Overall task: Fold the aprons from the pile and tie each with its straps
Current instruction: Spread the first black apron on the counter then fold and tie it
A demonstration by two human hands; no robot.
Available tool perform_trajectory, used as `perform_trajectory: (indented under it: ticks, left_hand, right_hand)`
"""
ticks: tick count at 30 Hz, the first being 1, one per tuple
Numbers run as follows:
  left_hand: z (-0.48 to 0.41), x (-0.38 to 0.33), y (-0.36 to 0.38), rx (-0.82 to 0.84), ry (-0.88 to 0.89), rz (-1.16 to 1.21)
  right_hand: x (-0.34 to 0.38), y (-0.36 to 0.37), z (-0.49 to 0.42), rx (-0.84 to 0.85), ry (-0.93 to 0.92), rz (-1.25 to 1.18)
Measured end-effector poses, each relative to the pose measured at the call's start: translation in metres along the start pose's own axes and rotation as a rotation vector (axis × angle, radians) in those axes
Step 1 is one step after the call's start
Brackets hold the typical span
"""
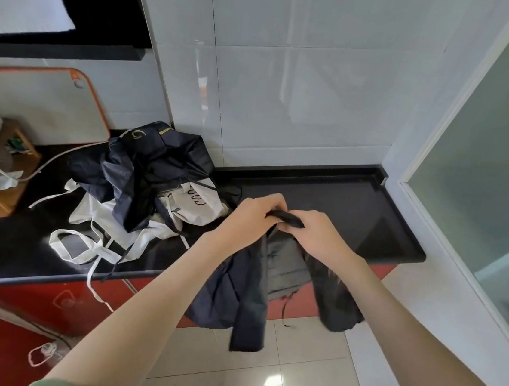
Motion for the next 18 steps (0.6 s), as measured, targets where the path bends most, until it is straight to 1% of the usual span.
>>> perform_trajectory:
  ticks: [2, 3, 5, 7, 8, 10, 13, 15, 17, 18]
  left_hand:
    - [0.000, 0.003, -0.002, 0.032, -0.093, 0.002]
    - [0.002, 0.009, -0.001, 0.067, -0.146, -0.038]
    - [0.006, 0.017, 0.005, 0.128, -0.202, -0.133]
    - [0.009, 0.024, 0.012, 0.128, -0.253, -0.122]
    - [0.010, 0.027, 0.016, 0.132, -0.287, -0.075]
    - [0.012, 0.034, 0.020, 0.107, -0.350, 0.100]
    - [0.012, 0.032, 0.018, -0.056, -0.355, 0.401]
    - [0.009, 0.022, 0.013, -0.122, -0.340, 0.422]
    - [0.003, 0.013, 0.010, -0.151, -0.321, 0.362]
    - [0.000, 0.009, 0.008, -0.168, -0.315, 0.343]
  right_hand:
    - [-0.003, -0.005, 0.001, -0.083, 0.003, -0.035]
    - [-0.004, -0.009, 0.002, -0.116, -0.002, -0.065]
    - [-0.004, -0.014, 0.006, -0.127, -0.009, -0.102]
    - [-0.005, -0.014, 0.008, -0.114, 0.004, -0.138]
    - [-0.007, -0.014, 0.008, -0.117, 0.013, -0.156]
    - [-0.012, -0.015, 0.008, -0.159, 0.040, -0.186]
    - [-0.023, -0.019, 0.011, -0.259, 0.087, -0.143]
    - [-0.028, -0.020, 0.013, -0.313, 0.117, -0.042]
    - [-0.028, -0.015, 0.018, -0.395, 0.118, 0.212]
    - [-0.026, -0.010, 0.021, -0.454, 0.070, 0.324]
Point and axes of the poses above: each hand's wrist, its own z-axis away from the middle knuckle, its own y-axis out of the palm, x = y × z, the point moved 3 cm from there along -z, towards the middle knuckle, and after that the axes turned 7 degrees about x, right-handed, at the moved point
